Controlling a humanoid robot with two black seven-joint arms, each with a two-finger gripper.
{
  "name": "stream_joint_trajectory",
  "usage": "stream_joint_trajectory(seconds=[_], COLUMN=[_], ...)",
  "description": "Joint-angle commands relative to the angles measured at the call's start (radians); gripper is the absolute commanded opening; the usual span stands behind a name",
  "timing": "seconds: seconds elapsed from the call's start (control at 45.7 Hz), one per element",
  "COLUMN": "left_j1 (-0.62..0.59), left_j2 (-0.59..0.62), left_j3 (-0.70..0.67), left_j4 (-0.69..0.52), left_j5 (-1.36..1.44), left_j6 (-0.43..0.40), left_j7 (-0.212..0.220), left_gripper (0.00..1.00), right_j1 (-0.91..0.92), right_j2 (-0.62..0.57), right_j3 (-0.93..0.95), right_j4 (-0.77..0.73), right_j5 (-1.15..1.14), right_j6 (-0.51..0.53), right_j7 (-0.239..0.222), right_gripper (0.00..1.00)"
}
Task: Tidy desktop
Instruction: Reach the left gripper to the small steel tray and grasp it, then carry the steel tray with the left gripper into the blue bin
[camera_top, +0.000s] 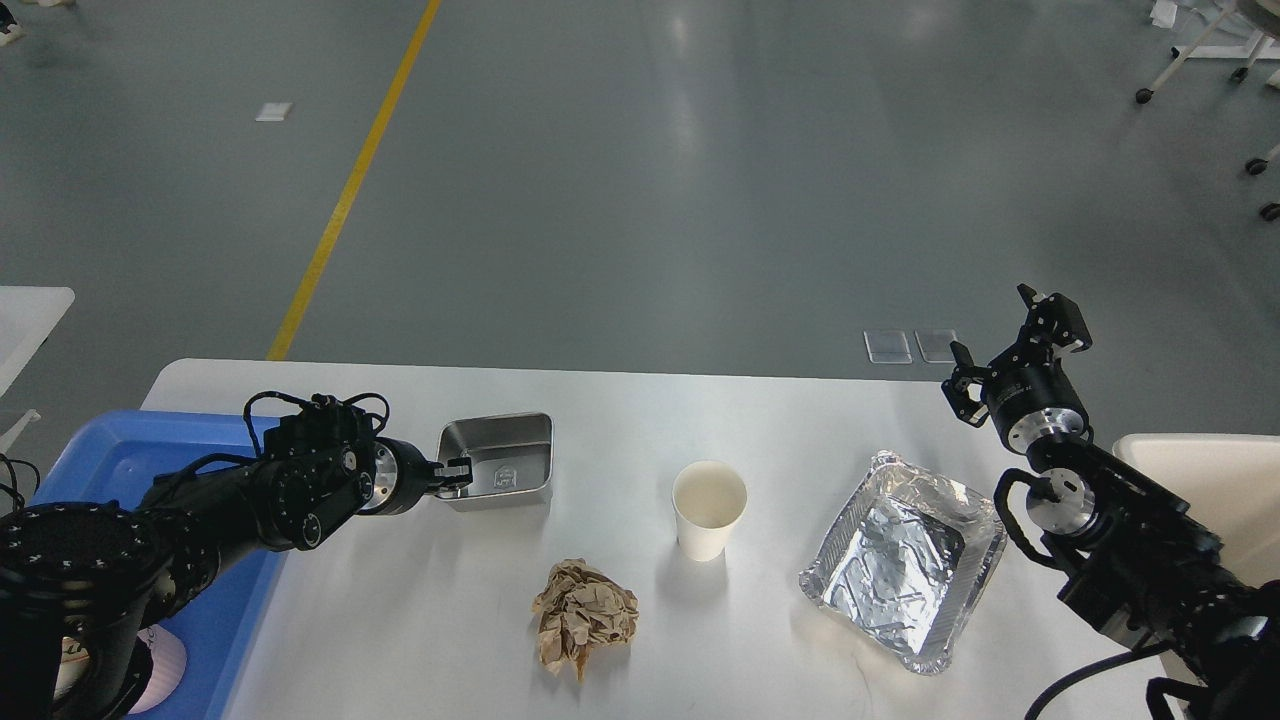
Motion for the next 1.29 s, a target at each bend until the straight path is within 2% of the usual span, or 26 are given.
stream_joint_trajectory(seconds=[0.0, 0.262, 0.35, 0.416, 0.525, 0.656, 0.678, 0.787, 0.919, 1.072, 1.159, 1.269], left_j1=[-0.006, -0.021, -0.021, -0.021, -0.022, -0.042, -0.052, -0.064, -0.091, -0.153, -0.188, -0.226], left_j2=[-0.004, 0.021, 0.093, 0.172, 0.361, 0.619, 0.686, 0.913, 1.18, 1.491, 1.636, 1.757], left_j3=[0.0, 0.003, 0.005, 0.005, 0.0, -0.012, -0.012, -0.014, -0.02, -0.064, -0.11, -0.169], left_j4=[0.0, -0.019, -0.032, -0.094, -0.287, -0.584, -0.662, -0.891, -1.111, -1.287, -1.307, -1.304], left_j5=[0.0, 0.003, 0.006, 0.009, 0.013, 0.013, 0.011, 0.013, 0.013, 0.016, 0.014, 0.014], left_j6=[-0.011, -0.06, -0.095, -0.105, -0.094, -0.046, -0.039, -0.037, -0.057, -0.198, -0.305, -0.427], left_j7=[-0.003, -0.009, -0.044, -0.074, -0.078, -0.069, -0.068, -0.067, -0.071, -0.071, -0.071, -0.083], left_gripper=[0.0, 0.0, 0.0, 0.0, 0.0, 0.0, 0.0, 0.0, 0.0, 0.0, 0.0, 0.0], right_j1=[0.0, -0.002, -0.002, -0.002, -0.002, 0.001, 0.001, 0.003, 0.007, 0.01, 0.01, 0.01], right_j2=[-0.003, -0.003, -0.004, -0.009, -0.027, -0.027, -0.027, -0.021, -0.02, -0.02, -0.018, -0.018], right_j3=[0.0, 0.0, 0.0, 0.0, 0.0, 0.002, 0.0, 0.0, 0.002, 0.0, 0.002, 0.002], right_j4=[-0.001, -0.001, -0.001, -0.004, -0.002, -0.002, -0.002, 0.001, 0.002, -0.001, 0.001, 0.001], right_j5=[0.0, 0.0, 0.0, 0.0, -0.001, 0.0, 0.0, 0.0, 0.0, 0.0, 0.0, 0.0], right_j6=[-0.001, 0.0, -0.001, -0.001, -0.001, -0.001, -0.001, -0.004, -0.007, -0.009, -0.009, -0.01], right_j7=[0.001, 0.0, 0.0, 0.0, 0.0, 0.0, 0.0, 0.0, 0.0, 0.0, 0.0, 0.0], right_gripper=[1.0, 1.0, 1.0, 1.0, 1.0, 1.0, 1.0, 1.0, 1.0, 1.0, 1.0, 1.0])
